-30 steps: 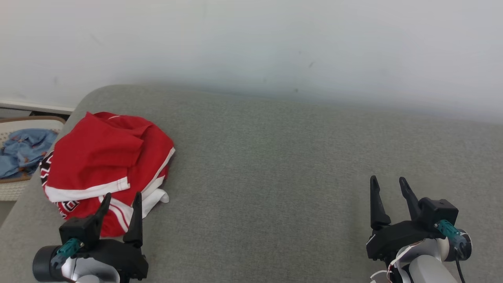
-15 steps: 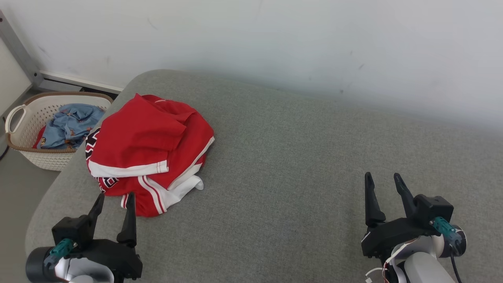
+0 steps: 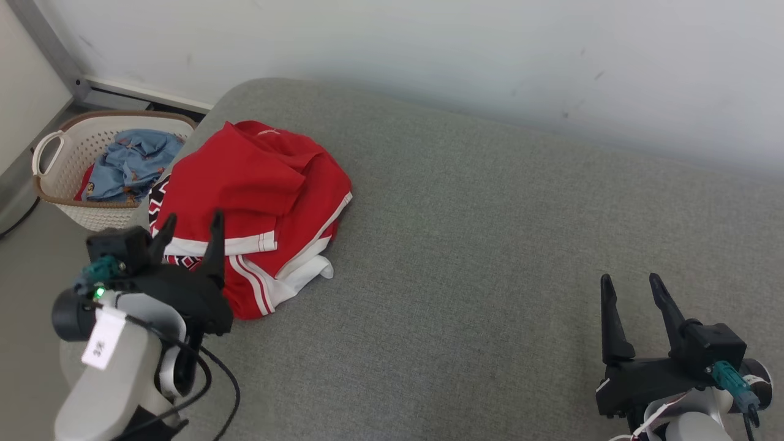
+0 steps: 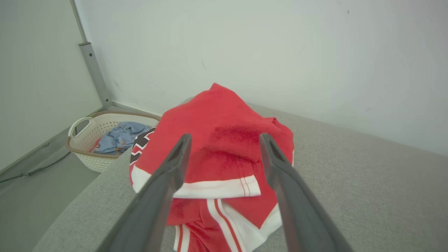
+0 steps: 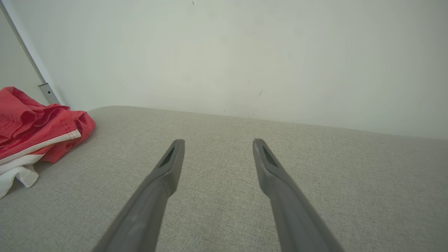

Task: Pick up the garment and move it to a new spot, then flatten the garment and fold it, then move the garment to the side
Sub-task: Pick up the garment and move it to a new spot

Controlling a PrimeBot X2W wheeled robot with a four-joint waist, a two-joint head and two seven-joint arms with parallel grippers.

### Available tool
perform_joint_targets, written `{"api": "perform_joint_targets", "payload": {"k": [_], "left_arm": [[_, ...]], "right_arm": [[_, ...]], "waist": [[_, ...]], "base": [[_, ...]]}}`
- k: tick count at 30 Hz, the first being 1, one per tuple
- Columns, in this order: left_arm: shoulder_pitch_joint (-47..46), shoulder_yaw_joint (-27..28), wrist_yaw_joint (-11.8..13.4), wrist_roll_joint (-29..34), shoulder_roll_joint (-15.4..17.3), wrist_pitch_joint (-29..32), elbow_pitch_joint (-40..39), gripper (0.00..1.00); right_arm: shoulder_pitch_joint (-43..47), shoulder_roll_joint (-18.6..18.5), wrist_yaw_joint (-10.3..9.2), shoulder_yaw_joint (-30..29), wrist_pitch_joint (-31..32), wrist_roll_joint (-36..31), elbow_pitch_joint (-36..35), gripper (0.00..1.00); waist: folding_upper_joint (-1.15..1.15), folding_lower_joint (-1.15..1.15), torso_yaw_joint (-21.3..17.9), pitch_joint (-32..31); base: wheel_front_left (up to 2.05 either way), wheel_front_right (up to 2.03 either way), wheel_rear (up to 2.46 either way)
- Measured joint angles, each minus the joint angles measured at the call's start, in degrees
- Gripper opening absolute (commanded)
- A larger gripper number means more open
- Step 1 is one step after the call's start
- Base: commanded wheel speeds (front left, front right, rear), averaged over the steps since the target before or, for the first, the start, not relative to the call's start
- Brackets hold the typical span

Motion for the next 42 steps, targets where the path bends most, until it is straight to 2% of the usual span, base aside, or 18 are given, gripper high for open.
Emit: {"api": "perform_joint_targets", "payload": {"k": [8, 14, 17, 20, 22, 28, 29, 31, 36, 42], "left_arm": [[-8.1, 1.0, -0.7, -0.1, 3.0, 7.9, 6.8, 1.00], [-10.4, 0.5, -3.1, -0.9, 3.7, 12.7, 10.0, 1.00], [-11.8, 0.4, -3.6, -1.0, 4.1, 14.3, 11.4, 1.00], [-13.7, 0.3, -3.3, -0.3, 5.3, 15.3, 12.8, 1.00], [-15.4, 0.4, -1.7, 0.4, 5.7, 16.3, 14.3, 1.00], [-16.6, 0.2, -1.0, 0.5, 5.4, 18.2, 17.2, 0.98], [-16.9, 0.2, -0.4, 0.5, 5.3, 18.2, 17.4, 0.64], [-17.7, 0.0, 0.6, 1.2, 5.0, 18.4, 17.5, 0.00], [-19.9, -0.1, 2.0, 2.5, 3.6, 18.0, 18.5, 0.00], [-20.5, -0.2, 2.2, 2.6, 2.6, 16.9, 20.1, 0.00]], "right_arm": [[0.7, -1.7, -0.08, 1.7, 1.4, -3.7, -7.2, 1.00], [1.0, -2.0, -0.27, 2.4, 3.2, -5.4, -12.1, 1.00], [1.5, -2.3, -0.49, 2.4, 4.2, -6.0, -14.3, 1.00], [1.6, -2.6, -0.49, 2.3, 5.1, -6.8, -16.5, 1.00], [1.6, -3.1, -0.51, 1.8, 6.1, -7.7, -18.3, 1.00], [2.7, -3.5, -0.51, 0.8, 7.9, -8.7, -21.3, 1.00], [2.7, -3.6, -0.52, 0.6, 8.2, -8.7, -21.9, 1.00], [2.7, -3.6, -0.52, 0.1, 8.7, -9.0, -22.7, 1.00], [2.7, -3.6, -0.53, -0.6, 9.7, -9.2, -23.1, 1.00], [2.5, -3.1, -0.55, -0.8, 10.7, -9.5, -23.5, 1.00]], "waist": [[0.00, 0.00, 0.3, 4.2], [0.00, 0.01, -2.1, 6.4], [0.00, 0.01, -3.7, 7.5], [0.00, 0.01, -5.1, 8.8], [0.00, 0.01, -6.3, 10.3], [0.00, 0.00, -8.2, 13.2], [0.00, 0.00, -8.4, 13.7], [0.00, 0.00, -8.7, 14.6], [0.01, 0.01, -8.9, 15.7], [0.00, 0.00, -8.3, 15.1]], "base": [[0.00, 0.00, 0.00], [0.00, 0.00, 0.00], [0.00, 0.00, 0.00], [0.00, 0.00, 0.00], [0.00, 0.00, 0.00], [0.00, 0.00, 0.00], [0.00, 0.00, 0.00], [0.00, 0.00, 0.00], [0.00, 0.00, 0.00], [0.00, 0.00, 0.00]]}}
